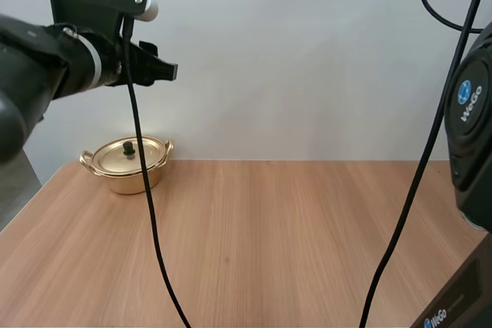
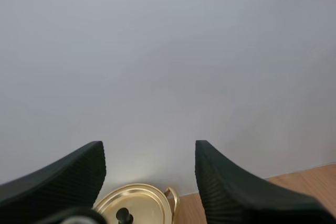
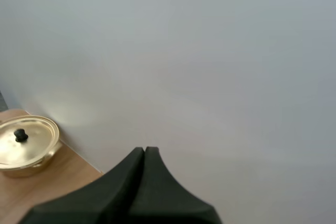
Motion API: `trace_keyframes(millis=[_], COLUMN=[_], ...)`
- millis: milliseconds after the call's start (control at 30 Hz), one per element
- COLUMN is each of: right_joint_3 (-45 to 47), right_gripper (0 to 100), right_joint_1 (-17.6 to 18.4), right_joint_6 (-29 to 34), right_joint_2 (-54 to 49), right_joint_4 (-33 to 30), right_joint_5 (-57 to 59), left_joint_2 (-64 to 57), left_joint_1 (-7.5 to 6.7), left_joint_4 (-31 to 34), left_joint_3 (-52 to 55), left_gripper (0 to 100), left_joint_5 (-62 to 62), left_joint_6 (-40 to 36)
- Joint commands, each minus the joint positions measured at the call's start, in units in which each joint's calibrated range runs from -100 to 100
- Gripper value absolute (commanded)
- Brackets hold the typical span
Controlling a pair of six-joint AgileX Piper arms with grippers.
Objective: Open the pot, put the car inside, and close it
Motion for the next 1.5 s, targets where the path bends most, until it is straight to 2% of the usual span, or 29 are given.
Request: trace_keyframes(millis=[0,100,167,300,467,533,567,667,767,967,1133,1267,1400,1467], right_joint_3=[0.04,0.04,0.04,2.30,13.28,19.25,22.76,33.16,43.20,65.45,80.82,87.13,87.48,87.48], right_gripper=[0,0,0,0,0,0,0,0,0,0,0,0,0,0], right_joint_1=[0.00,-0.44,-1.47,-4.01,-7.69,-8.75,-9.24,-9.99,-9.99,-9.99,-9.99,-9.99,-9.99,-9.99], right_joint_6=[-0.26,-1.18,-1.37,-1.45,-4.36,-6.66,-8.15,-12.30,-16.43,-23.83,-29.59,-32.76,-33.50,-33.50], right_joint_2=[0.02,0.02,0.02,-0.40,-4.29,-7.35,-9.18,-15.03,-21.78,-38.01,-47.72,-50.50,-50.35,-50.35], right_joint_4=[2.36,2.36,2.36,2.76,5.75,7.59,8.62,10.93,13.39,18.47,21.74,22.91,22.91,22.91], right_joint_5=[0.03,0.03,0.03,0.03,0.03,0.03,0.03,0.03,0.03,0.03,-3.84,-4.24,-4.41,-4.41], left_joint_2=[-39.59,-43.57,-44.20,-44.20,-44.79,-45.89,-46.34,-47.64,-48.70,-49.38,-49.62,-51.42,-52.64,-52.88], left_joint_1=[-0.02,-0.02,-0.85,-4.44,-8.17,-9.25,-9.65,-10.79,-11.53,-11.69,-11.69,-10.85,-9.91,-9.91], left_joint_4=[0.16,4.23,10.26,30.86,58.97,66.13,67.83,69.46,70.36,70.61,70.09,70.71,70.48,70.04], left_joint_3=[16.18,16.15,16.15,16.21,20.22,24.32,26.60,33.12,39.62,47.56,50.88,52.92,53.17,54.01], left_gripper=[83,83,83,83,83,83,83,83,83,83,83,83,83,83], left_joint_5=[0.32,-0.44,-1.71,-1.72,-0.20,3.43,4.62,5.38,0.39,-5.64,-3.26,-3.43,-3.24,-3.85], left_joint_6=[-3.31,-8.83,-14.56,-31.99,-54.96,-62.62,-63.92,-63.66,-63.57,-64.05,-65.11,-65.11,-65.11,-65.11])
